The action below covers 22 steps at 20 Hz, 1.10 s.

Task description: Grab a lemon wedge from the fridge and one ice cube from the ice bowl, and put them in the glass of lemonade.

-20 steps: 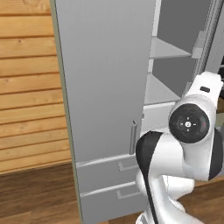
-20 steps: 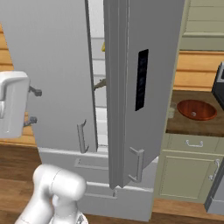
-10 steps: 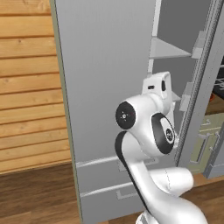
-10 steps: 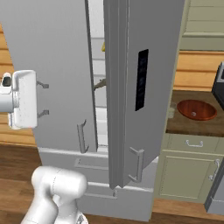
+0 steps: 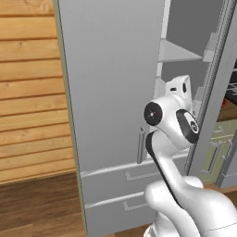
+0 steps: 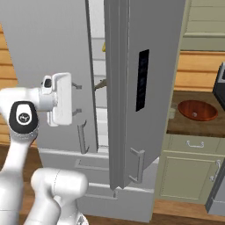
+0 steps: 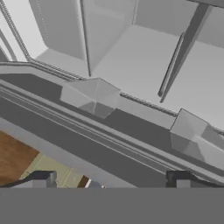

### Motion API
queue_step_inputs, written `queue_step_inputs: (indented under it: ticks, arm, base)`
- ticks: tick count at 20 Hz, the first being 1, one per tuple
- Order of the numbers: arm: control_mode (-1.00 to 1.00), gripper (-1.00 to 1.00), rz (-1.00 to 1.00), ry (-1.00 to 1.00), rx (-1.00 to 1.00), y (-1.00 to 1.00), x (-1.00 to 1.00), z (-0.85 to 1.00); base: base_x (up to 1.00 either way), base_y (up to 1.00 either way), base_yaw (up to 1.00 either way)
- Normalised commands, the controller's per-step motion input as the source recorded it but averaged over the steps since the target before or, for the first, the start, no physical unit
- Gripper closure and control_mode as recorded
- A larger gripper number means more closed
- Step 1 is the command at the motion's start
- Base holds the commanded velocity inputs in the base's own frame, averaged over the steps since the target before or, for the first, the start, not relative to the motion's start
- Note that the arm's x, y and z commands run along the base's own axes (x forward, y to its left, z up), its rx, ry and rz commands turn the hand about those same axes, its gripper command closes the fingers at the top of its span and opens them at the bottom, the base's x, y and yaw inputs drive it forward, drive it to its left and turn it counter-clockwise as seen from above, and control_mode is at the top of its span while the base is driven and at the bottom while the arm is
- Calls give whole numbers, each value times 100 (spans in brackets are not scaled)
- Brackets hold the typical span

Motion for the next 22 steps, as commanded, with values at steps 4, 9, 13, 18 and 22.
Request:
queue_step_inputs:
  ticks: [4,9,13,18,22]
  arm:
    - [-100,-100,-2,6,-2,-51,34,0]
    - [-100,-100,-9,1,0,-49,27,0]
    - [-100,-100,-12,0,0,-66,13,-3]
    - [-100,-100,-9,1,0,-67,2,-4]
    - [-100,-100,-5,0,4,-71,0,-14]
  base:
    - [0,0,0]
    - [0,0,0]
    - [0,0,0]
    - [0,0,0]
    - [0,0,0]
